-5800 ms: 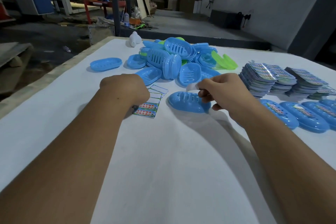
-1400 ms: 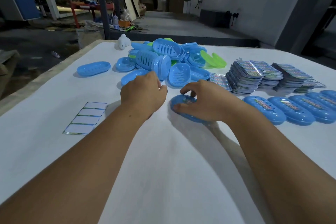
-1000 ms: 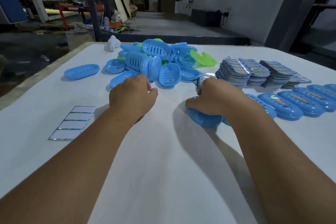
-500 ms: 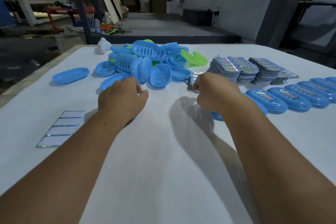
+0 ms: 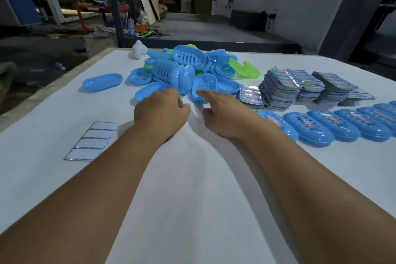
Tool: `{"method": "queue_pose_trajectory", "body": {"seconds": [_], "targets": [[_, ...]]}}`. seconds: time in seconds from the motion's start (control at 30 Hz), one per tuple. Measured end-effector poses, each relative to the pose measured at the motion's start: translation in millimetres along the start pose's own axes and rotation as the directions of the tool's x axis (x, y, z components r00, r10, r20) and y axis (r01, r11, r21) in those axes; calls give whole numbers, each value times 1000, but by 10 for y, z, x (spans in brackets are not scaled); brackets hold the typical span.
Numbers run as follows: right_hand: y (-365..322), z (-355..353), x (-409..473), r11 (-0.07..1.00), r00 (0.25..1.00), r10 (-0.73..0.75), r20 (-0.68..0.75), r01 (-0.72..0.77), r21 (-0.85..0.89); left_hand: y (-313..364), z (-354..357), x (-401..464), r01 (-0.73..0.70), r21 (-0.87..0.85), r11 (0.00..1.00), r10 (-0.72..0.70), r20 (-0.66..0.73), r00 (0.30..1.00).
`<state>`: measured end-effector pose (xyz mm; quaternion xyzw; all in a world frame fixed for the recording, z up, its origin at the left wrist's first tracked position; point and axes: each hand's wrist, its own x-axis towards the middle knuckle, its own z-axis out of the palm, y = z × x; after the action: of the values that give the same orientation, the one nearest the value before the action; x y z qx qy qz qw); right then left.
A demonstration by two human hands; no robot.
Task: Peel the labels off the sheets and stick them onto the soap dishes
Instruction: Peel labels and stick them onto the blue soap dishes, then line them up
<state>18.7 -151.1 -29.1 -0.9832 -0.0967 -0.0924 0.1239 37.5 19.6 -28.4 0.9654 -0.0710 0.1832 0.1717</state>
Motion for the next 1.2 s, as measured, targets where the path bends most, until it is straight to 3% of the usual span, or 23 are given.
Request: {"method": "queue_pose_trajectory", "body": {"seconds": [0.2, 0.4, 0.57, 0.63, 0.73, 0.8, 0.83, 0.9, 0.97, 1.0, 1.2], "targets": [[43, -47, -17, 993, 989, 119, -89, -121, -18, 0, 3, -5, -10, -8, 1000, 9, -31, 999], [55, -166, -50, 983, 940, 167, -298, -181, -18, -8, -37, -6, -64, -73, 995, 61, -40, 997], [59, -318, -89, 952, 871, 226, -437, -102, 290, 51, -53, -31, -304, -175, 936, 288, -111, 951], [51, -346, -89, 867, 873, 297, -386, -78, 492, 89, -76, -43, -353, -168, 920, 334, -130, 933], [49, -376, -94, 632, 871, 458, -178, -178, 754, 111, -95, -50, -376, -195, 906, 364, -96, 926], [85, -387, -107, 504, 854, 517, -55, -253, 826, 113, -94, -57, -364, -271, 891, 368, -37, 929], [104, -384, -120, 490, 847, 532, -23, -285, 824, 111, -94, -62, -349, -297, 889, 367, 5, 930], [157, -359, -128, 611, 840, 538, -66, -335, 718, 99, -82, -63, -327, -316, 890, 371, 86, 925], [186, -338, -134, 786, 838, 515, -182, -377, 490, 88, -75, -68, -321, -322, 890, 381, 142, 914], [181, -340, -139, 817, 834, 512, -206, -398, 418, 83, -72, -73, -319, -327, 890, 386, 166, 907], [156, -357, -136, 820, 857, 490, -159, -391, 419, 56, -66, -75, -272, -311, 911, 368, 313, 876]]}}
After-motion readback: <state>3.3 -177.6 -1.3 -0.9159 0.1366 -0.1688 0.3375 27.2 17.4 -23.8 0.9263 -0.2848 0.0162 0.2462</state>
